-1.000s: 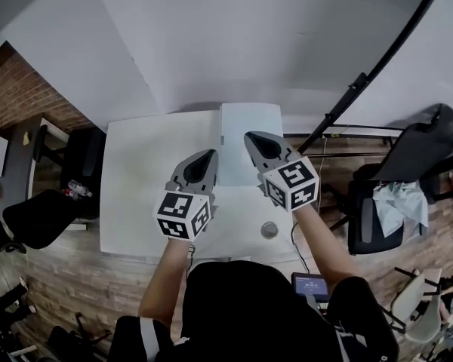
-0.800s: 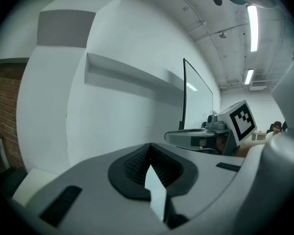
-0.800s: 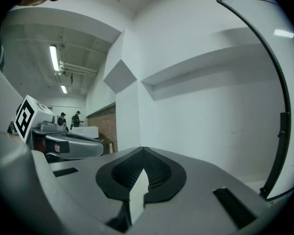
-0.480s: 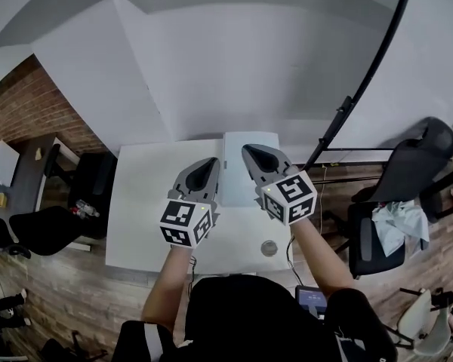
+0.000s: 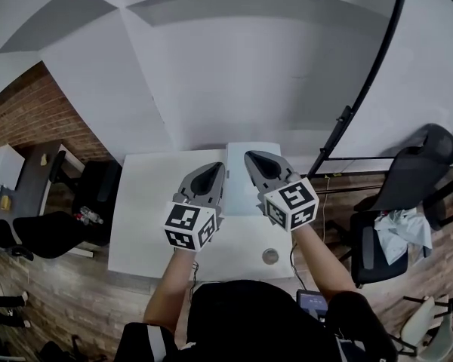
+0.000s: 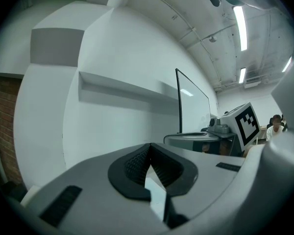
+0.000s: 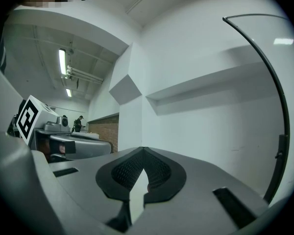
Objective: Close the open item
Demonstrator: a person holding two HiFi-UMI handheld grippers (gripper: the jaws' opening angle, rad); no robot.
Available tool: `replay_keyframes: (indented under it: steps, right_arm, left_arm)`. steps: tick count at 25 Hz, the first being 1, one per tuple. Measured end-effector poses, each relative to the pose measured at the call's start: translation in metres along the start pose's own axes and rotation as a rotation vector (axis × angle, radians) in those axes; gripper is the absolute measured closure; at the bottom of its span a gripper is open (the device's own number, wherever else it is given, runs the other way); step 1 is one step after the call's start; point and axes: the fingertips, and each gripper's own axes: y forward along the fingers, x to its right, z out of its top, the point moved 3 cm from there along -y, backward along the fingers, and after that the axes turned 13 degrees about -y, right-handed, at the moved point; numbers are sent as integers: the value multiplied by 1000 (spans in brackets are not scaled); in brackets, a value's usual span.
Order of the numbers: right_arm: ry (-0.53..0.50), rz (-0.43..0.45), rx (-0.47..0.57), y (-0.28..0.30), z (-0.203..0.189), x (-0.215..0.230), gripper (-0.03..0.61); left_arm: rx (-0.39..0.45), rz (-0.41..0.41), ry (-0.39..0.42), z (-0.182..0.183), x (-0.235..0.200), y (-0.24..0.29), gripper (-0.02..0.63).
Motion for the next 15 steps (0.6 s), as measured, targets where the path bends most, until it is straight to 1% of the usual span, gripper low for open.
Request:
replay_keyframes:
  steps: [15]
  right_arm:
    - [1, -10, 3, -6, 2, 2, 541]
  left_arm:
    - [9, -3, -10, 1, 2, -1, 600]
